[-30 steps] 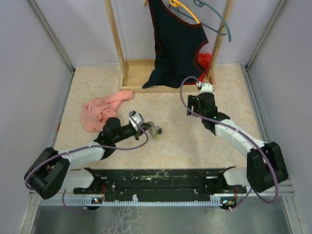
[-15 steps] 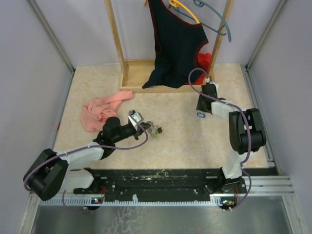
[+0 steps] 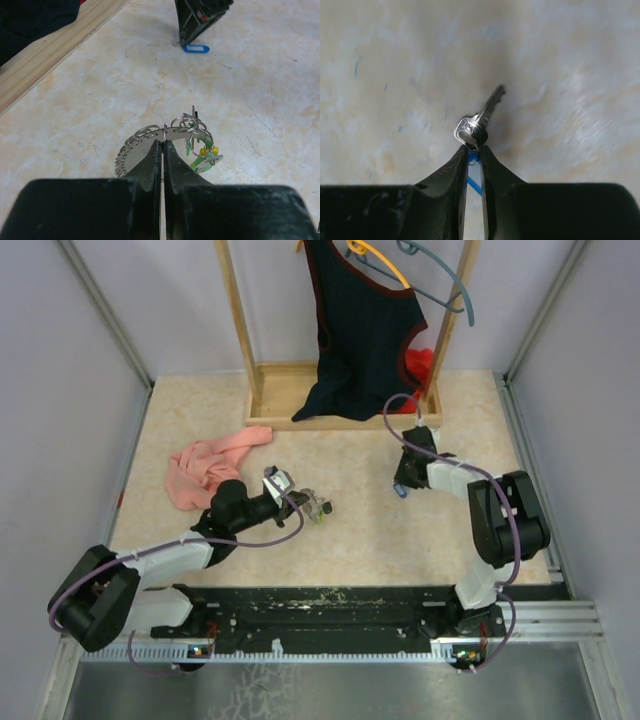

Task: Put the keys on the keyring

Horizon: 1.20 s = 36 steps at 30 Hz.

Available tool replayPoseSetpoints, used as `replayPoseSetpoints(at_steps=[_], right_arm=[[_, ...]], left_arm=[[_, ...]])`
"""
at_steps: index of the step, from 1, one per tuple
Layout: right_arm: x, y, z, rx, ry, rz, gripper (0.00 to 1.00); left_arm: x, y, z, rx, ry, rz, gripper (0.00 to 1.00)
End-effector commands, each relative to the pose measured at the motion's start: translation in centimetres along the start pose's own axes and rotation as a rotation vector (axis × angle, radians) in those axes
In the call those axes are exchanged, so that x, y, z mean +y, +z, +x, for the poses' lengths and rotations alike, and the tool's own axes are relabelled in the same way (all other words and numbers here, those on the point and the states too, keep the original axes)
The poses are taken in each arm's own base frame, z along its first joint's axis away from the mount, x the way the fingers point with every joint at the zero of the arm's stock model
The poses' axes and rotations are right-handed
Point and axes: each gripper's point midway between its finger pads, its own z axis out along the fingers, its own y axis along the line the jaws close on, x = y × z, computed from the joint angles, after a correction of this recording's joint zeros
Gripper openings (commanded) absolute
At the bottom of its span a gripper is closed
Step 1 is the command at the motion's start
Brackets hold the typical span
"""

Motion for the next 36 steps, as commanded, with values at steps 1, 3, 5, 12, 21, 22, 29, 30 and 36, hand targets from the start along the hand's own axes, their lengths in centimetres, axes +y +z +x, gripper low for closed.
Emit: replayPoseSetpoints(at_steps=[1,3,5,12,21,22,29,30,36], right_arm=[[4.3,-3.5,5.4,0.08,0.003,-0.103,0.15],[6.5,-4.7,6.2,0.074,-0.019,-0.161,0.15],[8.7,-6.0,6.5,0.045,-0.058,-0.223,0.18],[10.3,-8.6,5.6,0.005,-0.293,-0.29,0.34],[9.5,-9.7,8.3,0.087,-0.801,-0.299,0.41],[9.6,-9.8,8.5,0.088,-0.847,-0.307,0.41],[10.6,-10.7,9.8,0.022,-1.273,-0.421,0.41],[10.9,-10.9,9.6,0.008,-1.304,-0.437,0.41],[12.4,-10.7,9.6,-0.032,-1.396,-0.519,0.38]], left_arm=[[0.7,0.1,-1.0,-0.017,0.005,-0.021,0.01],[0.7,0.0,-1.0,-0.02,0.005,-0.02,0.01],[0.6,0.0,-1.2,-0.024,0.003,-0.018,0.01],[0.7,-0.3,-1.2,-0.027,0.004,-0.027,0.01],[2.7,-0.8,-0.4,0.007,-0.006,-0.13,0.01],[3.3,-1.1,-0.3,0.011,-0.014,-0.163,0.01],[6.9,-2.9,0.3,-0.006,-0.1,-0.339,0.01],[7.2,-3.1,0.3,-0.014,-0.111,-0.356,0.01],[8.8,-4.5,0.4,-0.04,-0.165,-0.441,0.01]])
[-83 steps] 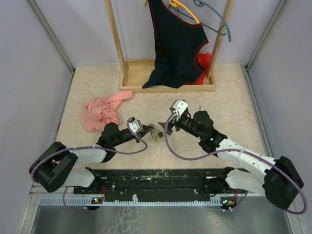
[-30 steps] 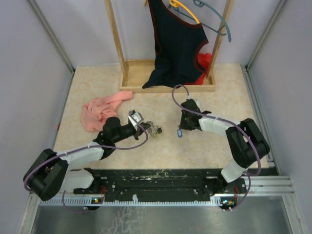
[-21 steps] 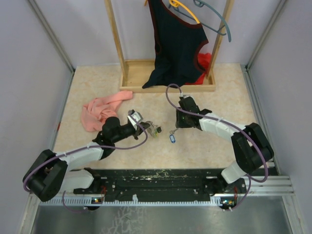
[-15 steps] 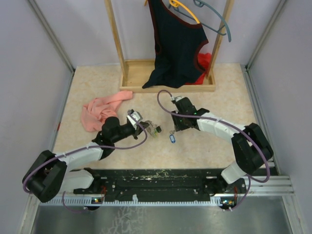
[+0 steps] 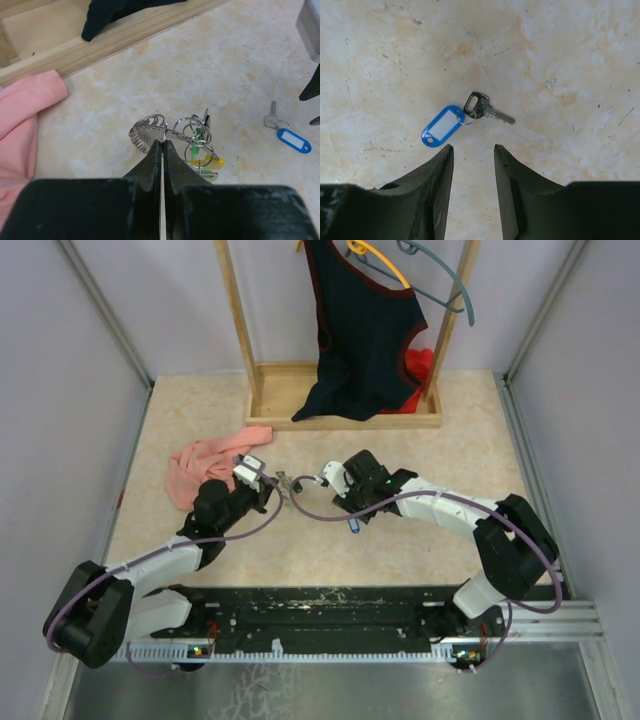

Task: Put the keys on the keyring

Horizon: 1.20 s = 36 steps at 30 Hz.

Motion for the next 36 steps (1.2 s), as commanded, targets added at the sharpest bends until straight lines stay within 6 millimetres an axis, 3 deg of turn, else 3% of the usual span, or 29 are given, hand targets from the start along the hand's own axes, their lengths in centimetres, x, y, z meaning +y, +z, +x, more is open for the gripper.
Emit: replayPoseSetpoints(at_steps=[1,5,9,13,21,31,36], right_arm=[[-0.7,-0.3,-3.1,-0.108,-0.127,-0.007,0.38],[-2.3,0.0,-4.8,-0.106,0.09,0.084,0.26],[-2.0,-0.6,-6.1,-0.076,0.382,0.087,0.29],[-1.4,-0.3,-5.0,0.044,0.607,0.115,0.31],[0.4,0.6,-2.9,0.158,0.902,0.036,0.32],[0.1,1.5,-0.6,0.217,1.033,0.013,0.27],[0.4,2.3,-0.4,0.23,1.047,-0.015,0.27]], left_arm=[[1.7,-0.5,-0.8,-0.045,-0.061,-0.084,0.01],[2.2,-0.7,-0.7,-0.051,-0.079,-0.103,0.01],[2.0,-0.7,-0.8,-0.055,-0.079,-0.089,0.01],[1.7,-0.6,-1.0,-0.061,-0.071,-0.07,0.01],[1.0,-0.6,-1.3,-0.067,-0.056,-0.023,0.01],[0.4,-0.3,-1.1,-0.058,-0.052,0.013,0.01],[0.2,-0.3,-1.2,-0.059,-0.052,0.025,0.01]])
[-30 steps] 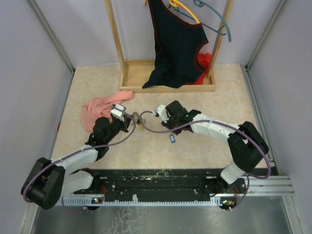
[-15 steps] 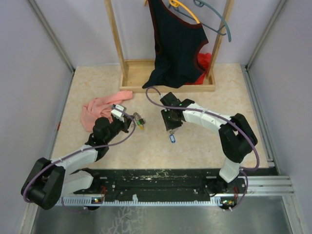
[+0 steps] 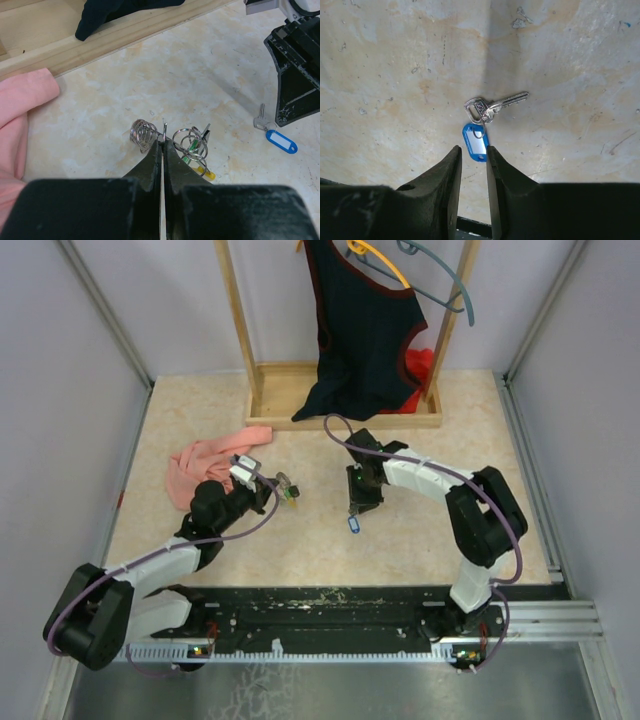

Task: Put the keys on the keyring

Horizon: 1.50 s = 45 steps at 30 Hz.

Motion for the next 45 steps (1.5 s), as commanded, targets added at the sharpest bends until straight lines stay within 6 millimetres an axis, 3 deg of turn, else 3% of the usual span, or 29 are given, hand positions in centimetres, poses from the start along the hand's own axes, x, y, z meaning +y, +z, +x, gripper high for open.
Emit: replayPoseSetpoints(at_steps=[1,13,27,36,41,44,45], right_arm=[[0.2,1.0,0.3,0.031,0.032,-0.022,0.27],[-0.5,2.3,0.3,0.023,0.058,-0.013,0.17],[-0.3,2.5,0.1,0.01,0.064,-0.032,0.15],[-1.2,2.7,0.3,0.005,0.055,0.007,0.0],[-1.2,1.4,-0.5,-0.058,-0.021,-0.004,0.0],[-1.1,0.0,-1.4,-0.14,-0.12,-0.018,0.0],[-0.8,-1.3,-2.0,-0.19,-0.159,-0.032,0.0]], left_arm=[[-0.2,0.2,-1.2,-0.041,0.011,0.021,0.01],[-0.4,0.3,-1.1,-0.035,0.006,0.034,0.01],[-0.5,0.4,-0.8,-0.026,0.005,0.038,0.01],[-0.6,0.5,-0.7,-0.02,0.004,0.047,0.01],[-1.1,0.6,-0.7,-0.017,0.011,0.079,0.01],[-1.9,0.5,-0.8,-0.019,0.026,0.125,0.01],[-2.2,0.5,-0.9,-0.02,0.03,0.145,0.01]])
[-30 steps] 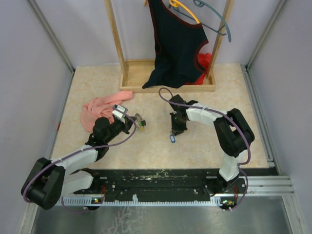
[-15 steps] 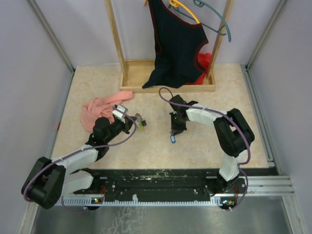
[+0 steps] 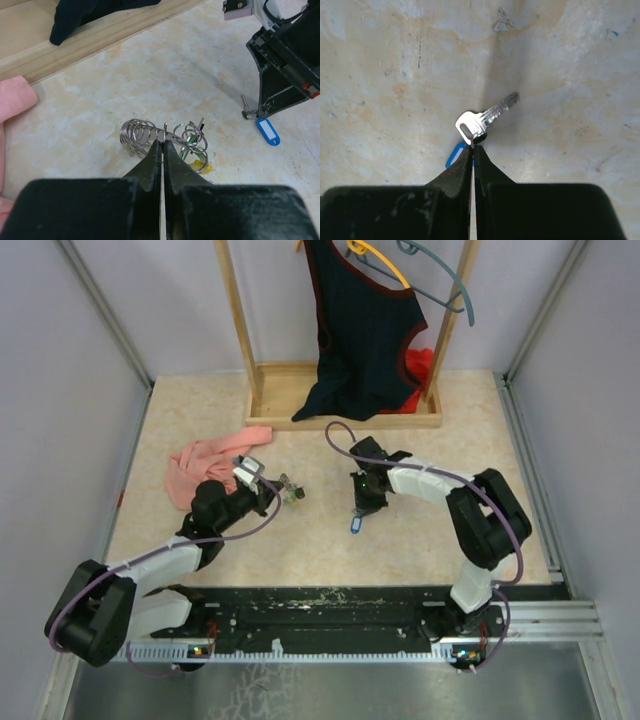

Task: Put the keys on the keyring

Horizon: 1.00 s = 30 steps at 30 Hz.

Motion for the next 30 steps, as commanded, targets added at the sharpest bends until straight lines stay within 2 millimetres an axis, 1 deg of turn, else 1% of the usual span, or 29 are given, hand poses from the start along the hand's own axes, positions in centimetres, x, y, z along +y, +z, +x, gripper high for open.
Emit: replayPoseSetpoints(at_steps=[1,4,10,12,13,15,16,19,23,25,30], right_arm=[[0.6,-4.2,-3.0,-0.212,-0.174,-0.035,0.0],[1.1,-5.9,-3.7,-0.31,-0.266,-0.072,0.0],[3.9,-10.3,-4.1,-0.551,-0.492,-0.275,0.0],[4.7,-11.3,-4.1,-0.619,-0.55,-0.329,0.0],[5.1,-11.5,-3.8,-0.646,-0.603,-0.355,0.0],[6.1,-12.2,-3.2,-0.713,-0.796,-0.415,0.0],[6.2,-12.5,-3.3,-0.747,-0.819,-0.422,0.0],[6.6,-14.1,-3.8,-0.851,-0.813,-0.44,0.0],[7.7,-16.0,-3.6,-0.978,-0.903,-0.496,0.0],[8.1,-16.2,-3.2,-1.023,-0.957,-0.521,0.0],[9.2,-15.5,-1.6,-1.007,-1.101,-0.608,0.0]], left_arm=[[-1.4,0.4,-1.0,-0.019,0.031,0.1,0.01],[-2.6,0.3,-1.2,-0.028,0.047,0.174,0.01],[-5.1,-0.2,-1.7,-0.054,0.089,0.328,0.01],[-5.7,-0.3,-1.6,-0.057,0.098,0.368,0.01],[-6.0,-0.3,-1.5,-0.056,0.099,0.384,0.01],[-6.6,-0.4,-1.4,-0.058,0.112,0.43,0.01],[-7.0,-0.5,-1.3,-0.058,0.116,0.452,0.01],[-7.9,-0.7,-1.4,-0.069,0.128,0.52,0.01],[-8.9,-1.1,-1.6,-0.091,0.149,0.589,0.01],[-9.3,-1.3,-1.6,-0.098,0.156,0.62,0.01],[-10.4,-2.0,-1.4,-0.129,0.192,0.69,0.01]])
